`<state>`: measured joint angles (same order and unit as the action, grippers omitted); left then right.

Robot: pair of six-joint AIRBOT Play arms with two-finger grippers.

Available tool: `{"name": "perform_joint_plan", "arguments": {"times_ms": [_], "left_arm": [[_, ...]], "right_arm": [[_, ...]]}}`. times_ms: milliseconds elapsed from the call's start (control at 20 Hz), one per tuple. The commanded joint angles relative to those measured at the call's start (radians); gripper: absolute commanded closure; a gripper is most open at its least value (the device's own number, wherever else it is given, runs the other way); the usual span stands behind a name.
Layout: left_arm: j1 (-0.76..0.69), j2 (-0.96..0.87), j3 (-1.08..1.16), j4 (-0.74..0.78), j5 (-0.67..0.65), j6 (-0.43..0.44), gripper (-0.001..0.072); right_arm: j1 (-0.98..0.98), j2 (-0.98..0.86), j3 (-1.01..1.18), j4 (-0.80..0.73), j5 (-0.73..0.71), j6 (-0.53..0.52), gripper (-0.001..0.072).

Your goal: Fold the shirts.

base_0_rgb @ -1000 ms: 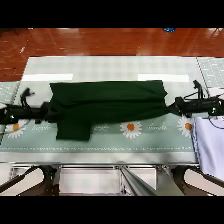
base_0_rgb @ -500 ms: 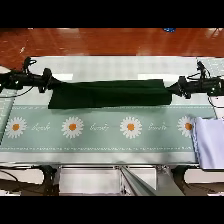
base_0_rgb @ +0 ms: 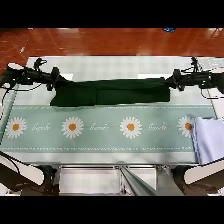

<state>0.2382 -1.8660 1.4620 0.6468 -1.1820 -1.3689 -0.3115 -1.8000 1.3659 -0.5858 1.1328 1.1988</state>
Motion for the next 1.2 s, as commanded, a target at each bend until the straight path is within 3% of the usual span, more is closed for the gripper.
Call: {"name": "perform_joint_plan", "arguments": {"times_ms": [0, 250, 400, 550, 800, 950, 1150], "left_arm": [[0.007, -0.018, 0.026, 0.005, -0.037, 0.017, 0.0202], [0.141, 0.092, 0.167, 0.099, -0.155, -0.036, 0.0202], [0.188, 0.296, 0.155, 0.234, -0.090, -0.031, 0.0203], [0.142, 0.544, -0.002, 0.386, 0.083, -0.032, 0.0202], [-0.066, 0.876, -0.497, 0.393, 0.373, -0.032, 0.0202], [-0.179, 0.885, -0.635, 0.393, 0.394, -0.032, 0.0202], [-0.248, 0.818, -0.653, 0.385, 0.413, -0.032, 0.0202]], "right_arm": [[0.034, -0.032, 0.023, 0.007, -0.106, 0.039, 0.0293], [-0.086, 0.066, 0.057, -0.082, 0.002, 0.052, 0.0294], [-0.202, 0.156, 0.059, -0.250, 0.101, 0.117, 0.0295], [-0.227, 0.193, 0.014, -0.397, 0.123, 0.161, 0.0295], [-0.150, 0.142, -0.084, -0.309, 0.016, 0.156, 0.0295], [-0.095, 0.072, -0.084, -0.230, -0.006, 0.145, 0.0295], [-0.026, -0.002, -0.084, -0.127, -0.028, 0.123, 0.0295]]}}
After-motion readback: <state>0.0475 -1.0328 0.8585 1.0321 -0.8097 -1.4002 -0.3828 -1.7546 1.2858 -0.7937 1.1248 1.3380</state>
